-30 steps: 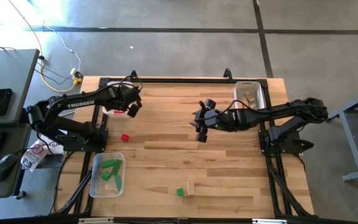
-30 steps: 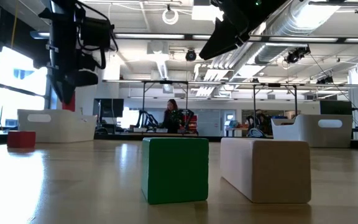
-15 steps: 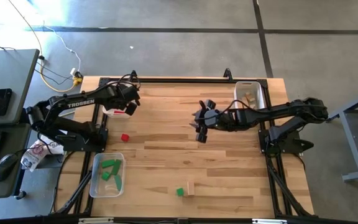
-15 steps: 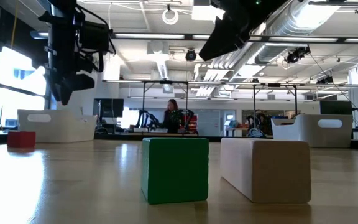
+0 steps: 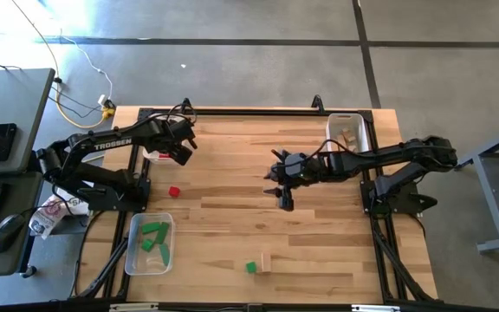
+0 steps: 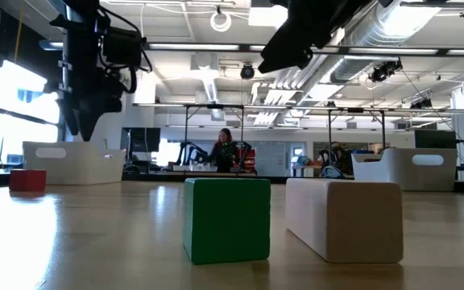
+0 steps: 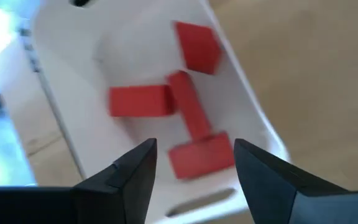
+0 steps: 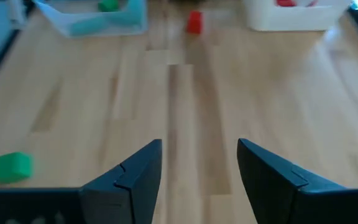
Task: Sort & place blocks by color
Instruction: Put the light brown block into the gray bin
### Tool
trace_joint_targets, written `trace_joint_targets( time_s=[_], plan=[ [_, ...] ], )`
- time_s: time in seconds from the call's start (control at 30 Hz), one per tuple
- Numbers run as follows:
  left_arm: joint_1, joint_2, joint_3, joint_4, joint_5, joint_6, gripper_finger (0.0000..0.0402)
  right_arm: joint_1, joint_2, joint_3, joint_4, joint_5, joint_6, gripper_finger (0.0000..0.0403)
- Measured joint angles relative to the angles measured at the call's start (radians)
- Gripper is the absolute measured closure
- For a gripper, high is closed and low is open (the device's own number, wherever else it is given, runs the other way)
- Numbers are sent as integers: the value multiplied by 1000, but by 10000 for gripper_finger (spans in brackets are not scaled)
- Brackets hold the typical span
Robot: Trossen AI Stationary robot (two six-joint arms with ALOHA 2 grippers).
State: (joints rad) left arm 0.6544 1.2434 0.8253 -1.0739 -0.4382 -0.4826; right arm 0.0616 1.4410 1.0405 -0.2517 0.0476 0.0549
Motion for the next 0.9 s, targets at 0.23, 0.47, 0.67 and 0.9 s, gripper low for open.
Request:
trace_joint_targets(
  time_s=[0.23,0.47,0.67,0.9],
  plan=[
    [-19,0,0,1,31,44,208,28,0,0,0,-78,-9,208],
    [-63,0,0,2,40,28,208,110,0,0,1,-83,-83,208],
    [-116,0,0,2,64,10,211,164,0,0,20,-83,-138,208],
    [-172,0,0,2,143,-20,212,197,0,0,81,-83,-165,208]
  ],
)
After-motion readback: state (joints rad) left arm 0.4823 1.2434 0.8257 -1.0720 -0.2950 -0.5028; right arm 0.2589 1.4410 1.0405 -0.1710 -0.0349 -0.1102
